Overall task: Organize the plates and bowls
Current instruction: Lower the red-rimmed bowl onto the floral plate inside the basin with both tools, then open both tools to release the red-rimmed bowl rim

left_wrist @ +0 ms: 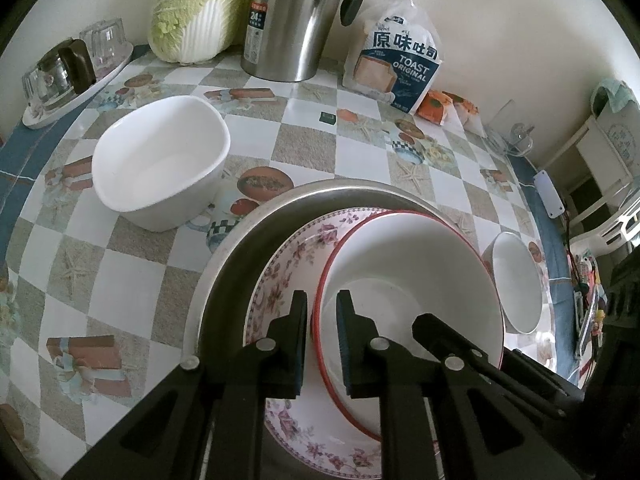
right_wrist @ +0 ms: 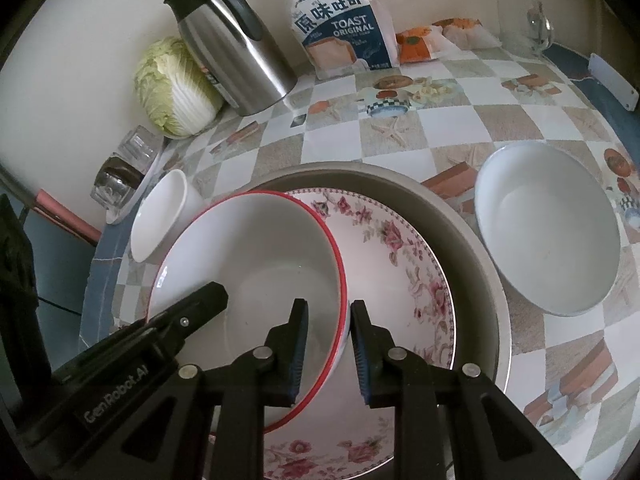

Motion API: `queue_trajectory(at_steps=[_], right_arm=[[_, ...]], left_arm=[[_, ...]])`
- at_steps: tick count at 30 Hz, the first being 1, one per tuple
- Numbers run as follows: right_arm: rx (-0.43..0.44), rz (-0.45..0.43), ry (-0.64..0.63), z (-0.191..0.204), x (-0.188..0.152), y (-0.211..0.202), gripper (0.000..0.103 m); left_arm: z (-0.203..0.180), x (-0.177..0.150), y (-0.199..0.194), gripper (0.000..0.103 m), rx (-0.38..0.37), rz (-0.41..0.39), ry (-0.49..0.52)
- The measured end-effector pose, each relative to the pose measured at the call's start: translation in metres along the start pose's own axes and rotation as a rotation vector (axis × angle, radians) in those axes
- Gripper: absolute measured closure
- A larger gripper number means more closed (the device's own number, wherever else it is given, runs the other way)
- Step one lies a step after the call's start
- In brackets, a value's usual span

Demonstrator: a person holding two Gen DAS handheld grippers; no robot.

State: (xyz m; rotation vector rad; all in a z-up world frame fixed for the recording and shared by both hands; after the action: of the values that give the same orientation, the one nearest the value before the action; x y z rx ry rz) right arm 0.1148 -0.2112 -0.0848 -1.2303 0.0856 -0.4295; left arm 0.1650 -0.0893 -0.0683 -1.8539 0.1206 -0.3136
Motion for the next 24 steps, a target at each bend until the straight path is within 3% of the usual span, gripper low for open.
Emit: queue_trajectory(at_steps=[15,24], right_arm=[[-0.023,-0.050,-0.006,0.000,0.002,-0.023,0.079],[-0.019,-0.102,-0.017,0.007,0.001,-0.041,0.079]], left_arm=[[0.000,0.000,-0.019,0.086,0.020,-0.051,0.011],[-0.004,-0.001,-0.039,0.070,0.030,-0.104,0.013]])
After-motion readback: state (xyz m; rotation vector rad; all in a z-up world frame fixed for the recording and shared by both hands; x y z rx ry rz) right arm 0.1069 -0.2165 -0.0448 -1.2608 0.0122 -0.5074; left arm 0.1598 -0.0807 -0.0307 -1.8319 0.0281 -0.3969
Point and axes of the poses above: each gripper's, at about its wrist camera, not at the fingertips, and y roughly the way its jaws point, z to its left, x to its top, the point moved 5 cm from there along y, roughly the way its jaws point, and after that the axes turned 15 degrees about z, right-handed, at the moved point
